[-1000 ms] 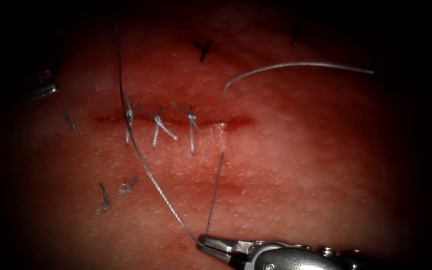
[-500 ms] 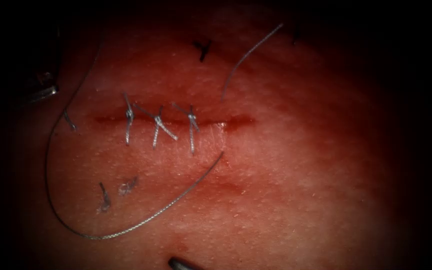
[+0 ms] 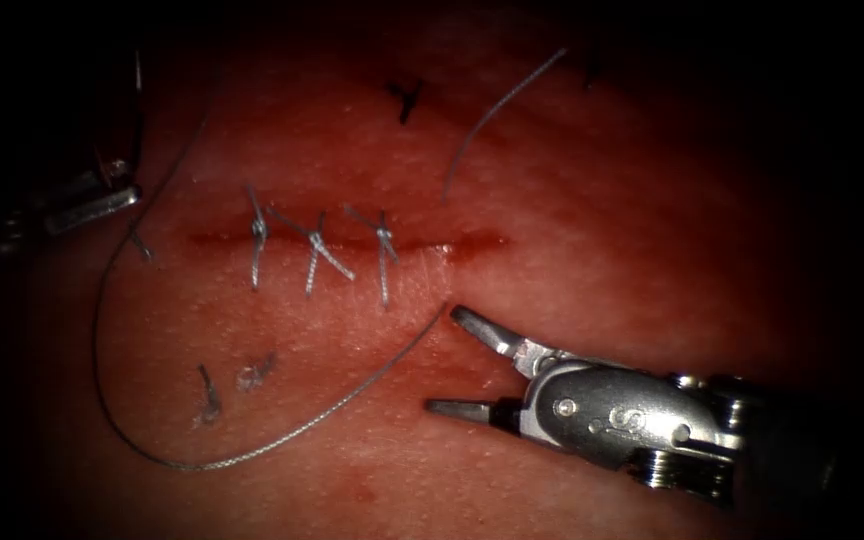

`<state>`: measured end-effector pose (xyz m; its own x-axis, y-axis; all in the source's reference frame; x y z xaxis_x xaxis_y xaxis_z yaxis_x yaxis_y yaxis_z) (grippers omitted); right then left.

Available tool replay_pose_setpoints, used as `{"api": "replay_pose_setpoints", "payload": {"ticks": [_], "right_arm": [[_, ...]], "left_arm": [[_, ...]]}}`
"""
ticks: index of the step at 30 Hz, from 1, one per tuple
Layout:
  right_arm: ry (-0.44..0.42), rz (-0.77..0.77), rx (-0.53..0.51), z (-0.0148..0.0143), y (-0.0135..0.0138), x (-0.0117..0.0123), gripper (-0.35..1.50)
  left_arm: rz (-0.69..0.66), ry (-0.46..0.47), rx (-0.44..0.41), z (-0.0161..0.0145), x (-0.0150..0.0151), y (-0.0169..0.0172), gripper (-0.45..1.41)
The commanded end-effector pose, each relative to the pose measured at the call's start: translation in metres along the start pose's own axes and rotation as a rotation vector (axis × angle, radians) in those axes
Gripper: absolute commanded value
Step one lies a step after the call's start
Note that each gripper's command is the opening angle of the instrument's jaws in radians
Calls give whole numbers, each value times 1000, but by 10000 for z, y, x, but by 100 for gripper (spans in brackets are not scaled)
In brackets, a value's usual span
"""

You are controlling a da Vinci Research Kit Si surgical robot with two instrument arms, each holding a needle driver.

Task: Wound Closure

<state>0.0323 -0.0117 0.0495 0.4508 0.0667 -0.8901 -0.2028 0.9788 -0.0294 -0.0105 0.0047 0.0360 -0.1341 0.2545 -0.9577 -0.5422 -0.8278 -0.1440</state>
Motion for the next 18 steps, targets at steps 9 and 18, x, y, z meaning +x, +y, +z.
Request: {"api": "replay_pose_setpoints", "payload": {"ticks": [9, 18], "right_arm": [[-39, -31, -13, 55, 7, -42, 113], [-12, -45, 16, 38, -7, -29, -35]], "left_arm": [[-4, 5, -3, 7, -3, -1, -45], [-4, 6, -4, 7, -3, -1, -45]]}}
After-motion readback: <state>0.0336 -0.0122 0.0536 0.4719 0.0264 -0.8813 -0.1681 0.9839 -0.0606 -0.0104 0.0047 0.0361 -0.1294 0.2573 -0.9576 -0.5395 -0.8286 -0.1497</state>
